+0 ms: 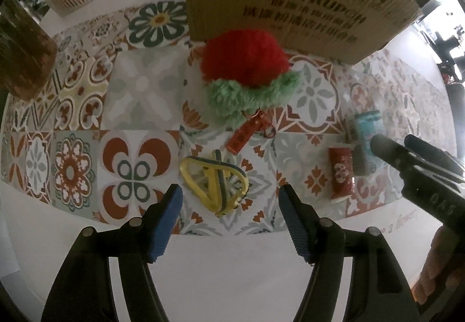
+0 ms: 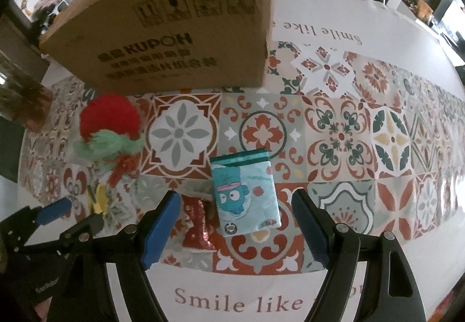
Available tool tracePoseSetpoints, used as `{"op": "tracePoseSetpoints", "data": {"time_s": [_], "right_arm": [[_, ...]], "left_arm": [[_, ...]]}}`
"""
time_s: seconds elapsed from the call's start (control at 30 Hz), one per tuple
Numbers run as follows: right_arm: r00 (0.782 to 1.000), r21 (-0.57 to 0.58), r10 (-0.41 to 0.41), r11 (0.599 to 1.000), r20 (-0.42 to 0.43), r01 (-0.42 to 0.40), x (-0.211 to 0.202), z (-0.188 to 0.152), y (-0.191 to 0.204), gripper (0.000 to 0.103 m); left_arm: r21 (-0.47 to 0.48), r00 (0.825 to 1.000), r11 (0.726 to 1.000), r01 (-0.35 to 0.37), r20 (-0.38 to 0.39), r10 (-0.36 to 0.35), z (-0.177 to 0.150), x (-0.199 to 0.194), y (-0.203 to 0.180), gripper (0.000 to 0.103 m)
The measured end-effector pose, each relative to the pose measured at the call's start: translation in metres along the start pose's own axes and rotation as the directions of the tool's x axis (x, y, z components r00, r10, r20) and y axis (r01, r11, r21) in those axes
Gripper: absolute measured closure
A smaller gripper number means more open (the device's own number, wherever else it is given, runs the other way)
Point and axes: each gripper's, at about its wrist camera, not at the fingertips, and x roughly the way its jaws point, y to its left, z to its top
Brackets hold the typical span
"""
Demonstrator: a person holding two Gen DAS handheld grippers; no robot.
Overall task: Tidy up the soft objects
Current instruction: 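Withdraw both open tools from the box and lower them toward the table items, then close the left tool on the yellow minion keychain while the right tool grasps the teal tissue pack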
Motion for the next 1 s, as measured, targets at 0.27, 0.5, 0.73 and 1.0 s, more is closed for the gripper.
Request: {"op": "tracePoseSetpoints", "data": {"time_s": [0.27,0.5,0.73,1.0], "right_arm": [[1.0,0.024,-0.001,1.0,-0.023,0.002,0.017,0.003,-0.004,0.023],[0.999,0.035,-0.002,0.999,-0.036,0.003,0.03,0.009,-0.004,0.023],[0.999,0.05,0.006,0.999,-0.053,-0.003,0.044,0.014,-0.002,0.025],[0.999,0.043,-0.001,0.999,-0.032,0.002,0.045,0.004,0.002,0.047]], "left_arm": [[-0.017,0.999,1.0,-0.01,-0.043,0.01,0.004,0.02,0.003,0.035],[-0.042,0.998,0.999,-0.033,-0.048,0.031,0.011,0.032,0.008,0.037],[-0.067,0.997,0.995,-0.072,-0.044,0.07,0.018,0.047,0.008,0.05],[-0.091,0.999,0.995,-0.045,-0.014,0.044,0.009,0.049,0.013,0.059]]}}
